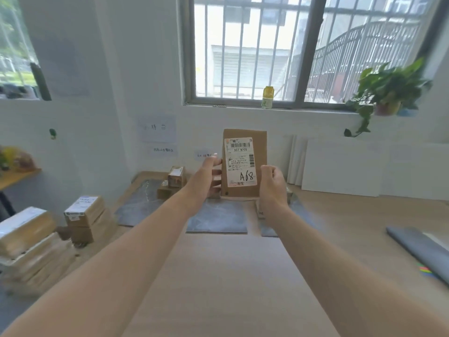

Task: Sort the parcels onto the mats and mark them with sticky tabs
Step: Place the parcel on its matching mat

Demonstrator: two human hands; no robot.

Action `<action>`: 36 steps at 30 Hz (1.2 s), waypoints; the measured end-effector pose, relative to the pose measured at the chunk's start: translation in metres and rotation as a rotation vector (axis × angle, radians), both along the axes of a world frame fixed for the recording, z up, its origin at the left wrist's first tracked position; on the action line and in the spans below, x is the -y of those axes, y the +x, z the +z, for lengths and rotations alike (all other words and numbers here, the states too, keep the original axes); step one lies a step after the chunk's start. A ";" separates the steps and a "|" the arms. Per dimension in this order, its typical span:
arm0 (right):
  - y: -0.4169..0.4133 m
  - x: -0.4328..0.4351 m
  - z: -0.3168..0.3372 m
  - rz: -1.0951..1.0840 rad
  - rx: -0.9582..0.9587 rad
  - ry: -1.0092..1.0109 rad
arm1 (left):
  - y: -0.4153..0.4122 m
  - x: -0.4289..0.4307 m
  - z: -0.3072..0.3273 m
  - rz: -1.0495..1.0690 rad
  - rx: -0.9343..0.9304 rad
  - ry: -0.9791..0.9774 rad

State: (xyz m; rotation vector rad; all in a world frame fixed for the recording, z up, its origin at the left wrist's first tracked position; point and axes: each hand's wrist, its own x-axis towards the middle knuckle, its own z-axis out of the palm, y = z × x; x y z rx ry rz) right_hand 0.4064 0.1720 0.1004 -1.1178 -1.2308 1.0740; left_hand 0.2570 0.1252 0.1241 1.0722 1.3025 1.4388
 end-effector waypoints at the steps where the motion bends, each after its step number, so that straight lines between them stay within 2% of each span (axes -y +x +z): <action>1: 0.007 -0.003 -0.001 0.003 -0.004 -0.005 | 0.007 -0.002 -0.001 0.004 0.004 0.001; 9: 0.032 -0.023 -0.021 0.020 -0.030 -0.036 | 0.026 -0.026 -0.020 0.003 -0.015 -0.022; 18: 0.024 -0.057 -0.066 -0.027 0.003 -0.141 | 0.014 -0.071 -0.064 0.019 0.040 -0.163; 26: 0.022 -0.077 -0.135 -0.060 0.048 -0.301 | 0.011 -0.099 -0.138 -0.010 0.085 -0.325; 36: 0.017 -0.062 -0.266 -0.030 0.215 -0.559 | 0.003 -0.090 -0.271 0.003 0.167 -0.614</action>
